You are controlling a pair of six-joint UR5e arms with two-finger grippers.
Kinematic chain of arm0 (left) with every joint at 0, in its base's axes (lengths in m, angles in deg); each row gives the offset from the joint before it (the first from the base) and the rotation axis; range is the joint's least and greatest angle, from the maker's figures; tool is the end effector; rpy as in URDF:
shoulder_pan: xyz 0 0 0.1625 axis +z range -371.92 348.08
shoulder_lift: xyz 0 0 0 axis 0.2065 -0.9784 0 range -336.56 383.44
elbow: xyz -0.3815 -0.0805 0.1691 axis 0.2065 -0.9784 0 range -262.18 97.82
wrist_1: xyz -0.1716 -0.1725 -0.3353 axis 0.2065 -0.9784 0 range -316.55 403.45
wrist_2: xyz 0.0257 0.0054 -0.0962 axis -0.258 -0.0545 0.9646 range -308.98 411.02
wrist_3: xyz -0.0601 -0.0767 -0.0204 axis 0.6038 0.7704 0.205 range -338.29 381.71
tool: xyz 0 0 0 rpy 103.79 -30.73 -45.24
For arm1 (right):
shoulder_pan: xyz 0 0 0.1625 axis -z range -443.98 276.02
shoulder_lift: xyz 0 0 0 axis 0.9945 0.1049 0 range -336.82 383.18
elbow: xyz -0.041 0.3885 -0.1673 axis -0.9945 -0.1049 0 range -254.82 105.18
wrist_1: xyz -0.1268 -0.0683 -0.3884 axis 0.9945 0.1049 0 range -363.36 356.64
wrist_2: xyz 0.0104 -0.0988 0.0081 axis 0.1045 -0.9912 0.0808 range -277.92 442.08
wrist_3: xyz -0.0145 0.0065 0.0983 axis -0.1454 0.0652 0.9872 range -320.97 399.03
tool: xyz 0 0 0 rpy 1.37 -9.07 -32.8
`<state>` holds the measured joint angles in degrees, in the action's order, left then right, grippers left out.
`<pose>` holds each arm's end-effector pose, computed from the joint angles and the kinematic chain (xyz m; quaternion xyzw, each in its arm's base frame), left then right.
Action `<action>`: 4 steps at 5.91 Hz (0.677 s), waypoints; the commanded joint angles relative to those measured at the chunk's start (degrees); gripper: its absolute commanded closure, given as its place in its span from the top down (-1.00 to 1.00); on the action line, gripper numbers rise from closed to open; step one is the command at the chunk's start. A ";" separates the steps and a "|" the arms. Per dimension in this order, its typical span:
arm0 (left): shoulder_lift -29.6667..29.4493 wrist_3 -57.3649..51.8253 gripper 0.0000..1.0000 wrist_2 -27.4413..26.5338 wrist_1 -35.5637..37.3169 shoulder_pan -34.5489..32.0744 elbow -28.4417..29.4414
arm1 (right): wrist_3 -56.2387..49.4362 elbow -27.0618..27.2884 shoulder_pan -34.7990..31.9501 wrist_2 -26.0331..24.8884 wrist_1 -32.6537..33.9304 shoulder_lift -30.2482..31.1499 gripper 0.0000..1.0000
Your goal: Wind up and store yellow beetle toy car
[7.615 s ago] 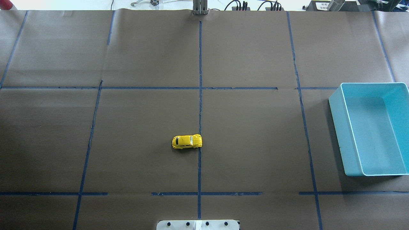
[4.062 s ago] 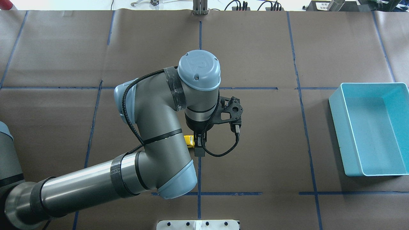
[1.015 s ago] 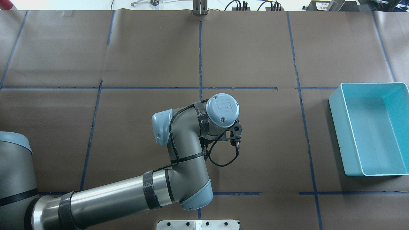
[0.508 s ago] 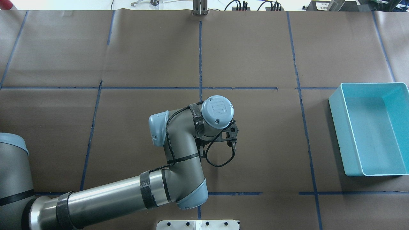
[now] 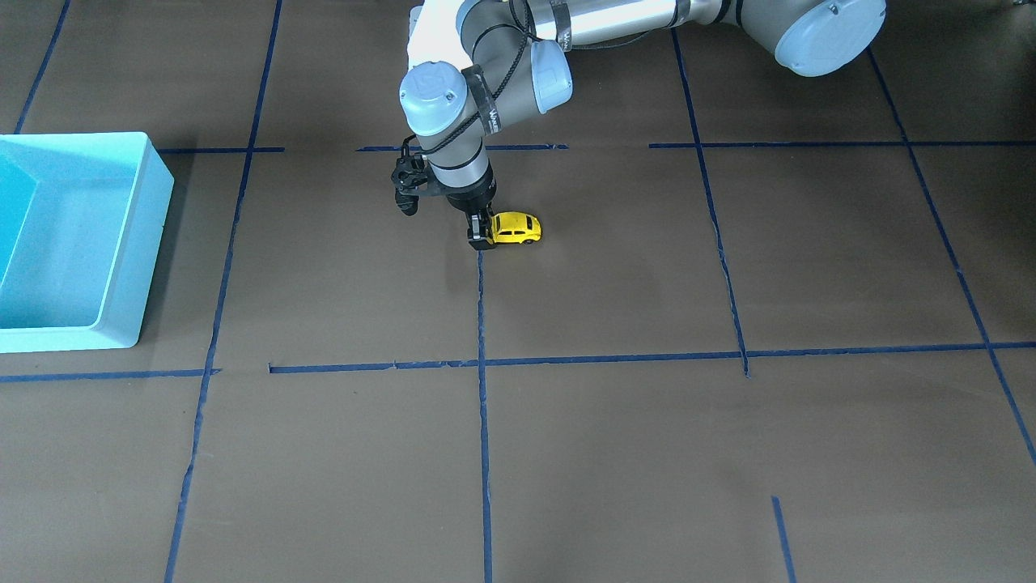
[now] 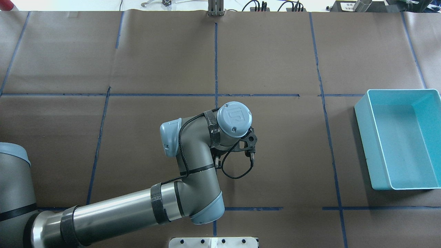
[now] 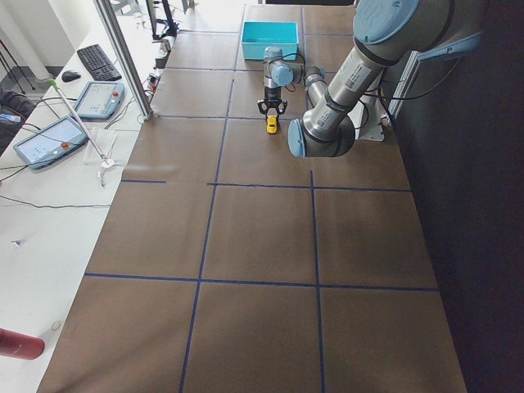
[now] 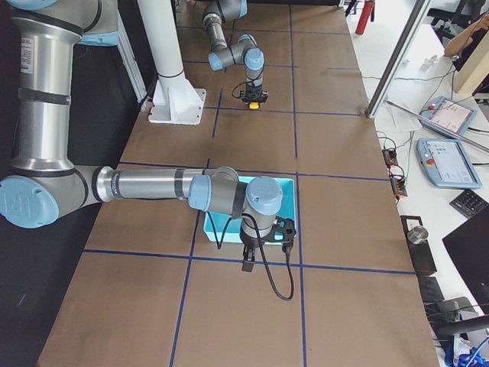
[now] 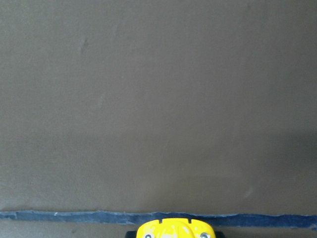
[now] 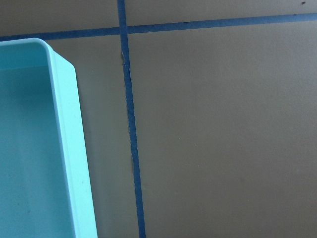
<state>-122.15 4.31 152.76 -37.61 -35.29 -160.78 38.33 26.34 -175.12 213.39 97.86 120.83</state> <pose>0.6616 -0.4091 0.1513 0.2332 0.2140 0.6576 0.6836 0.0760 -0.4222 0.6471 -0.0573 -0.3529 0.0273 0.9335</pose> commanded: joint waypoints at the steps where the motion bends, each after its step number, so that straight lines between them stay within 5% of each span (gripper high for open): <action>1: -0.22 -0.17 -1.00 0.13 -3.80 -1.15 -1.56 | 0.00 0.00 0.00 0.00 0.03 0.00 1.00; 4: -0.48 0.09 -1.00 6.60 -19.07 -2.38 3.93 | 0.00 0.00 0.00 0.00 0.03 0.00 1.00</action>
<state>-122.53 4.33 156.99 -50.90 -37.32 -159.76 38.33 26.34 -175.12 213.39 97.83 120.82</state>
